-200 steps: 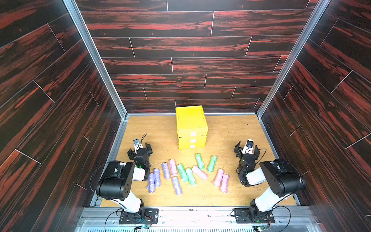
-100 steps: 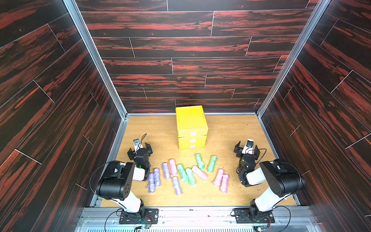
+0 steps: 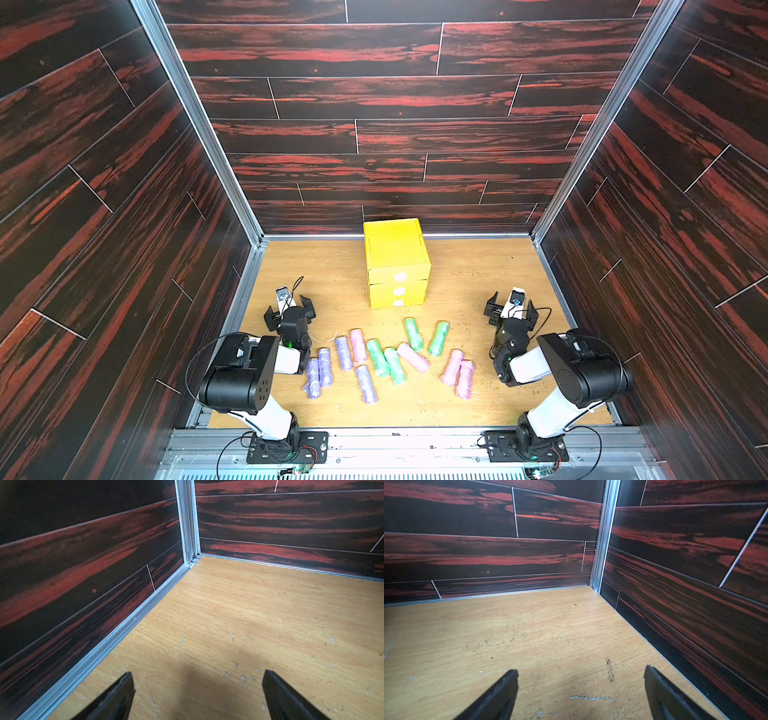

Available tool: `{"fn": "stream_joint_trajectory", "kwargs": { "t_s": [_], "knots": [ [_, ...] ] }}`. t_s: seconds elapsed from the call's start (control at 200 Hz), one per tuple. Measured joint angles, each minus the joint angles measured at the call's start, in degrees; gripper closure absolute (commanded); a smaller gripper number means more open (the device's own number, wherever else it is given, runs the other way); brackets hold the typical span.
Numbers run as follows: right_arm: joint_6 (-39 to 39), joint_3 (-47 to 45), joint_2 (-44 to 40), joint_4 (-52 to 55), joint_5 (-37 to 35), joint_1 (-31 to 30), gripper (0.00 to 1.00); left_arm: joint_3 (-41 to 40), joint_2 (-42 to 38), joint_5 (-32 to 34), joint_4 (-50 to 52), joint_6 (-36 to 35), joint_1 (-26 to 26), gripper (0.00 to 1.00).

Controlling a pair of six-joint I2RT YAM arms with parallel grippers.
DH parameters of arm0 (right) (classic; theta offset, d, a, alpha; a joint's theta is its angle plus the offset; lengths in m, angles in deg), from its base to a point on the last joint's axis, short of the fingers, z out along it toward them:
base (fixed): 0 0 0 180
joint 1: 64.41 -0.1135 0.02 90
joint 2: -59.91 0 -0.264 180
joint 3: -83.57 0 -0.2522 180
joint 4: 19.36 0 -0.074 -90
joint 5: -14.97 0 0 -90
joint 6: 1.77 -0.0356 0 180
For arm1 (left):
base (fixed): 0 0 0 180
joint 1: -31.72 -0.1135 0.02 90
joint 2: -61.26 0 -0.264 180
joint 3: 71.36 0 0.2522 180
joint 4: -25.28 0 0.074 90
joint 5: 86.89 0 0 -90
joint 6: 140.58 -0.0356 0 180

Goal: Sort the rolls of trash bags by color and place them into the drawer
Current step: Open the drawer in the storage box.

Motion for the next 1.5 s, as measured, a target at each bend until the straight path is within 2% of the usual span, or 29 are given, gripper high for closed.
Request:
{"fn": "stream_joint_trajectory", "kwargs": {
  "t_s": [0.636, 0.797, 0.952, 1.052, 1.187, 1.358, 1.503],
  "knots": [
    [0.0, 0.0, 0.0, 0.0, 0.0, 0.0, 0.02, 0.0, -1.1, -0.8, 1.9, 0.2, -0.8, 0.0],
    [0.5, 0.0, -1.2, 1.0, -0.4, -0.3, 0.02, 0.2, -9.3, 2.3, 7.9, 0.0, 0.2, 0.0],
    [5.3, 4.3, -10.4, 9.2, -4.7, -4.8, 0.02, 2.1, -21.9, 6.2, 15.6, -0.2, 2.8, 0.0],
    [11.2, 10.1, -15.7, 12.5, -8.6, -11.2, 0.02, 8.6, -30.1, 6.9, 27.6, 2.6, 4.6, 0.03],
    [13.1, 21.2, -19.8, 28.2, -11.4, -21.8, 0.02, 23.3, -33.5, 5.6, 45.6, 8.6, 6.4, 0.08],
    [12.3, 28.3, -22.9, 49.1, -9.6, -34.2, 0.06, 40.2, -29.4, 4.7, 68.4, 13.3, 11.5, 0.08],
    [11.9, 33.1, -23.0, 64.7, -6.1, -41.2, 0.06, 55.4, -18.9, 2.2, 87.6, 15.3, 15.5, 0.07]
  ]
}}
